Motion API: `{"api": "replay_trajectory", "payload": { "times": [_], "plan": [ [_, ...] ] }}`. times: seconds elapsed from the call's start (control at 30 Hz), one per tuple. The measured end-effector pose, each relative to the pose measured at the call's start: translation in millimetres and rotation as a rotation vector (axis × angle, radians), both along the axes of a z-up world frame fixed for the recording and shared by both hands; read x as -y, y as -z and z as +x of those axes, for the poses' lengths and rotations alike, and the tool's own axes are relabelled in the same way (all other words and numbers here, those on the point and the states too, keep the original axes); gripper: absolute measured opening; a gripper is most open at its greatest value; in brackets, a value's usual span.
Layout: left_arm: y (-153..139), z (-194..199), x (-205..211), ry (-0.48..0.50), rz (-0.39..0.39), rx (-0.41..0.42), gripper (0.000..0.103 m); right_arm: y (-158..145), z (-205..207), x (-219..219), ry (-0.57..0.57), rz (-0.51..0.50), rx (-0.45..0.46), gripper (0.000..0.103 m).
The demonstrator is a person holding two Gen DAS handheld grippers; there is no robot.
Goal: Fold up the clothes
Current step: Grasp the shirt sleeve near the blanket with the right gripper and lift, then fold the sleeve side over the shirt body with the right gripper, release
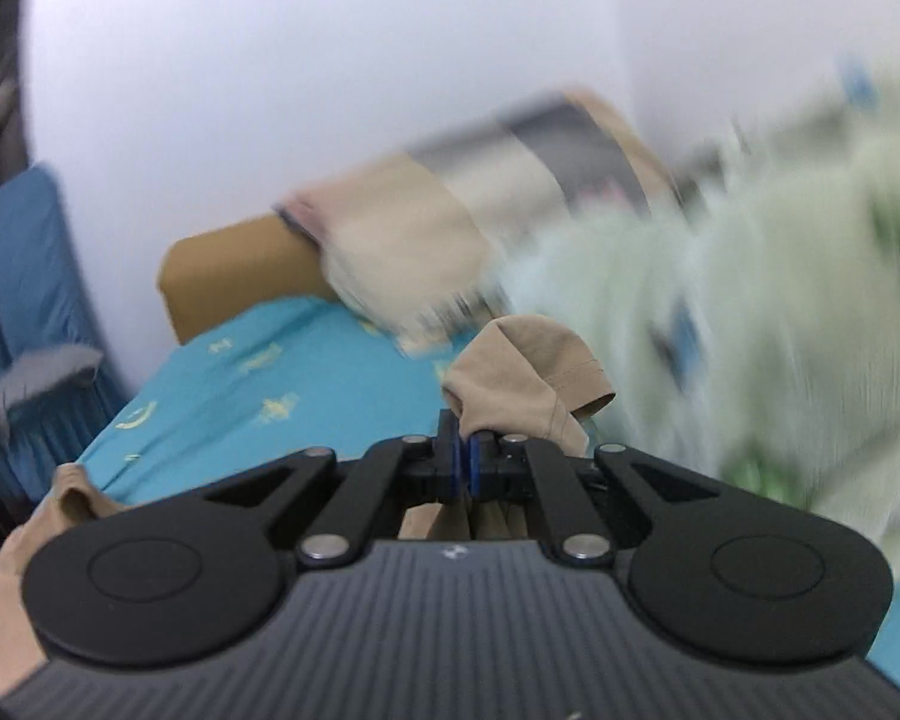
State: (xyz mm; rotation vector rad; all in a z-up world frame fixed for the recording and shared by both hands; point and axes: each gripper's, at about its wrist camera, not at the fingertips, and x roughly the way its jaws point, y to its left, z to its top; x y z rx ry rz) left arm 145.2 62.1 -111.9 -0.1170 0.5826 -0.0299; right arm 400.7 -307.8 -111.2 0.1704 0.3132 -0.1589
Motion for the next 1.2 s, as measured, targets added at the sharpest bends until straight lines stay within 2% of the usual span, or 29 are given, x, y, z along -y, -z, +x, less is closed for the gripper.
{"api": "replay_trajectory", "payload": {
  "times": [0.1, 0.2, 0.33, 0.5, 0.57, 0.6, 0.63, 0.7, 0.87, 1.03, 1.2],
  "plan": [
    [-9.8, -6.5, -17.5, -0.036, -0.014, 0.039, 0.1, -29.6, -3.7, -64.1, -0.061, -0.166, 0.029, 0.007],
    [-14.7, -7.5, -34.2, -0.076, -0.021, 0.064, 0.1, -31.7, 3.4, -132.3, -0.156, -0.266, 0.012, 0.007],
    [-7.2, 2.0, -57.9, -0.131, -0.032, 0.041, 0.1, 6.1, 24.0, -215.1, -0.276, -0.384, -0.074, 0.007],
    [17.9, 19.0, -78.5, -0.134, -0.062, -0.036, 0.097, 59.0, 39.9, -269.0, -0.374, -0.435, -0.18, 0.008],
    [25.9, 26.7, -82.1, -0.14, -0.069, -0.072, 0.097, 62.0, 38.9, -267.7, -0.395, -0.381, -0.199, 0.013],
    [28.2, 28.5, -82.2, -0.137, -0.066, -0.081, 0.097, 58.4, 38.1, -261.9, -0.414, -0.332, -0.205, 0.029],
    [28.8, 28.4, -80.5, -0.127, -0.059, -0.079, 0.097, 54.9, 37.3, -256.1, -0.434, -0.282, -0.211, 0.058],
    [29.7, 28.1, -77.1, -0.11, -0.044, -0.076, 0.097, 42.7, 24.1, -245.3, -0.461, -0.205, -0.191, 0.09],
    [25.1, 21.5, -71.3, -0.103, -0.033, -0.058, 0.097, -7.6, -45.6, -205.2, -0.478, -0.095, -0.119, 0.092],
    [9.2, 7.3, -58.7, -0.078, -0.016, -0.016, 0.097, -51.4, -158.4, -154.7, -0.44, -0.039, -0.082, 0.092],
    [-8.7, -22.2, -39.1, 0.002, 0.013, 0.002, 0.097, -73.8, -278.1, -104.9, -0.347, 0.038, -0.097, 0.092]
  ]
}}
